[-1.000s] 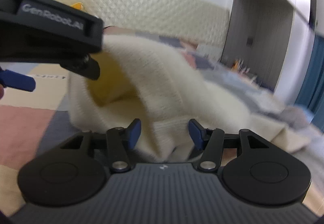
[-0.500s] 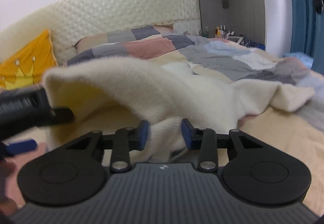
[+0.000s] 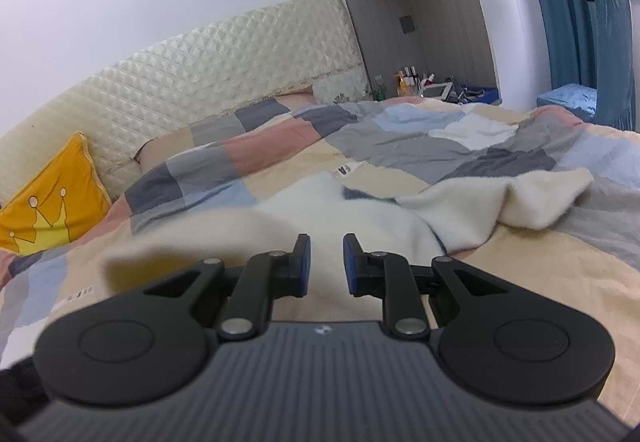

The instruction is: Fold large clothes

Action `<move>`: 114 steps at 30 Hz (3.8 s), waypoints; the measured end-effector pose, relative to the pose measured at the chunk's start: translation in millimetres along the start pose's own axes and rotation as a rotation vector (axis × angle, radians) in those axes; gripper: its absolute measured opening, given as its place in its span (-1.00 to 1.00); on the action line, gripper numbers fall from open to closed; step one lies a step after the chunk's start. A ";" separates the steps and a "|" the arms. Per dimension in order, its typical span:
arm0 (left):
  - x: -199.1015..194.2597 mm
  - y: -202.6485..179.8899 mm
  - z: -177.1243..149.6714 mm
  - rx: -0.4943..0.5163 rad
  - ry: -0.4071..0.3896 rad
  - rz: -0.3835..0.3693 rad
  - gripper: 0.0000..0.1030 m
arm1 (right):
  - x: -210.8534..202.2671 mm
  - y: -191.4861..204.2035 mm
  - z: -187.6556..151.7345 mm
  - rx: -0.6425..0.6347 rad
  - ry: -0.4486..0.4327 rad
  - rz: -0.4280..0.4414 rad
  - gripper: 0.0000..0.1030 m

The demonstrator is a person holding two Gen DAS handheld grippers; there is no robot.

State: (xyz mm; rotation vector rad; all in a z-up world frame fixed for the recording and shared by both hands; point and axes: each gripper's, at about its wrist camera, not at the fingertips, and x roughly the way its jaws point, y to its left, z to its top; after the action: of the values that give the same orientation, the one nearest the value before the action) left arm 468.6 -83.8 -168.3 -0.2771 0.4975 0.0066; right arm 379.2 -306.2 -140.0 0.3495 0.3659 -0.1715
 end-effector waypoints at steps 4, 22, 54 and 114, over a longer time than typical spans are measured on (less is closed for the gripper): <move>-11.4 15.2 5.0 -0.030 -0.016 -0.015 0.47 | -1.5 3.1 -4.8 0.012 0.025 0.028 -0.58; 34.6 34.1 13.4 -0.019 0.053 -0.026 0.17 | -6.2 64.0 -40.5 -0.345 0.080 0.169 0.25; 37.6 62.6 8.9 -0.113 -0.008 0.031 0.24 | 27.0 26.1 -49.3 -0.123 0.147 -0.062 -0.30; -522.3 55.8 311.1 0.014 -0.538 -0.095 -0.84 | -321.3 145.8 259.4 -0.328 -0.351 0.584 -0.83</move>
State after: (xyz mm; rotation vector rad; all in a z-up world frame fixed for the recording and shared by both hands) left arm 151.4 83.8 325.6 -0.2726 -0.0507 -0.0144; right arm 199.2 -233.1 252.5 0.0871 -0.0659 0.3937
